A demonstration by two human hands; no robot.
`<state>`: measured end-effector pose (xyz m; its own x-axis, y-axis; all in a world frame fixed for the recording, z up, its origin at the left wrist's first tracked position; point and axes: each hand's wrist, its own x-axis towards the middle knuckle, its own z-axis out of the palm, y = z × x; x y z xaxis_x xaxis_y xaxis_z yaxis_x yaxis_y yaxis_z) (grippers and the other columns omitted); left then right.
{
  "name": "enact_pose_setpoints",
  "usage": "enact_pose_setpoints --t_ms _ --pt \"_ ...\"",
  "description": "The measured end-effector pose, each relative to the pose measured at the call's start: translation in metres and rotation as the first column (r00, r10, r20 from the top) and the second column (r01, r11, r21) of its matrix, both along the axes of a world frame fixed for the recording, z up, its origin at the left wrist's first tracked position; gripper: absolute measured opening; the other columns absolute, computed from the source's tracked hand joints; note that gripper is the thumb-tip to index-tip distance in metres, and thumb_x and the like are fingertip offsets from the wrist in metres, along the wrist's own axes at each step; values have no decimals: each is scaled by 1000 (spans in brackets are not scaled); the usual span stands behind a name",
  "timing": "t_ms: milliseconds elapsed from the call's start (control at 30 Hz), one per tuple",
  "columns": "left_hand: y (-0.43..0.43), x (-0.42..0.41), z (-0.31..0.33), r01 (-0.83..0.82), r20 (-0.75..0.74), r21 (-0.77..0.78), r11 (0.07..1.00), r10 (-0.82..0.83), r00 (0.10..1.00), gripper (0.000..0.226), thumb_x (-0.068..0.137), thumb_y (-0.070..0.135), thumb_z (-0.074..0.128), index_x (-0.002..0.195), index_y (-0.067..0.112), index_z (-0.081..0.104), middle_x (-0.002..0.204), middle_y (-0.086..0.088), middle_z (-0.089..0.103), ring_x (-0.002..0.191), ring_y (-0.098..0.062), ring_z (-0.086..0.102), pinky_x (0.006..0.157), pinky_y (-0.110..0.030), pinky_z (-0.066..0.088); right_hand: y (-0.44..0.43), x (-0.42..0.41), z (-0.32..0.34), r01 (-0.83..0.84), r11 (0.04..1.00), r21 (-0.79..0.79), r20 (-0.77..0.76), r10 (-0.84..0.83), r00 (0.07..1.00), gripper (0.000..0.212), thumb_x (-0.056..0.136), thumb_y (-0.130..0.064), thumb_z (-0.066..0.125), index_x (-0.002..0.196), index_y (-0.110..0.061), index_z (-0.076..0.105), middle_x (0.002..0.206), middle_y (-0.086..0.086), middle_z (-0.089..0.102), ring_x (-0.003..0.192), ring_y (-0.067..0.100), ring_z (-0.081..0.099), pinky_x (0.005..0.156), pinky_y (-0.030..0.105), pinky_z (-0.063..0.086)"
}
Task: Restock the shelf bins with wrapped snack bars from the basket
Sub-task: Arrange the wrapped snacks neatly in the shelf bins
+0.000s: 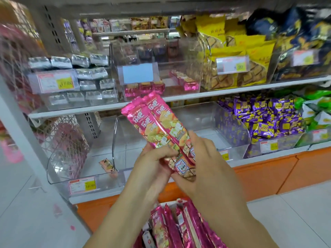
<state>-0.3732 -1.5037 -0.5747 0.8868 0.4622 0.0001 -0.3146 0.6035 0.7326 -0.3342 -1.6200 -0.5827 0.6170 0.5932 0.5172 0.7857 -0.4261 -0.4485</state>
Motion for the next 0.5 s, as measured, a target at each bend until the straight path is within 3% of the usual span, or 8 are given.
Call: enact_pose_setpoints --t_ms 100,167,267,333,367,400,467,500 --pt "7 2 25 18 47 93 995 -23 999 63 57 -16 54 120 -7 54 101 -20 66 85 -27 67 73 -35 59 12 -1 14 2 992 123 79 -12 997 93 68 -31 74 146 -38 24 118 -4 46 96 23 59 67 33 49" --pt "15 5 45 47 90 163 986 -62 994 53 65 -10 54 116 -1 58 101 -16 68 89 -25 67 83 -37 57 18 6 32 -1 983 181 97 -17 995 86 67 -36 64 144 -44 25 113 -3 43 94 23 57 69 34 49" --pt "36 11 81 100 125 348 932 -152 981 37 71 4 65 108 11 64 98 -6 72 88 -18 67 85 -33 54 26 30 75 -78 962 261 -49 94 994 86 67 -30 71 142 -46 32 113 -5 46 101 17 57 85 32 48" --pt "54 14 105 67 93 516 854 -134 987 33 78 13 62 112 13 63 102 -2 70 93 -14 65 91 -29 49 30 51 110 -125 957 260 -125 162 979 81 69 -24 77 138 -41 39 112 -9 57 99 10 60 87 22 47" --pt "63 16 117 -2 62 627 779 -47 997 34 83 14 63 116 13 62 104 2 69 96 -9 64 94 -24 46 32 61 129 -119 966 231 -145 156 977 76 70 -24 77 136 -39 42 106 -15 59 92 4 60 81 15 47" --pt "75 18 127 -97 40 759 644 104 994 34 87 16 64 121 15 61 107 6 68 98 -3 63 91 -13 45 34 74 148 -100 976 192 -176 134 975 72 71 -25 77 134 -38 45 100 -19 59 84 0 59 76 11 47" --pt "100 23 140 -219 119 959 181 443 889 36 92 20 61 127 18 59 111 10 65 100 0 60 80 0 41 43 100 185 -41 996 74 -194 55 979 68 68 -32 77 131 -35 50 102 -13 62 83 7 61 82 22 52" --pt "113 26 143 -199 187 979 -34 526 830 37 93 21 59 130 18 57 116 6 63 105 -5 58 83 -5 42 49 112 202 -15 1000 -12 -191 12 982 65 66 -38 75 128 -34 54 105 -8 63 88 13 62 85 30 52"
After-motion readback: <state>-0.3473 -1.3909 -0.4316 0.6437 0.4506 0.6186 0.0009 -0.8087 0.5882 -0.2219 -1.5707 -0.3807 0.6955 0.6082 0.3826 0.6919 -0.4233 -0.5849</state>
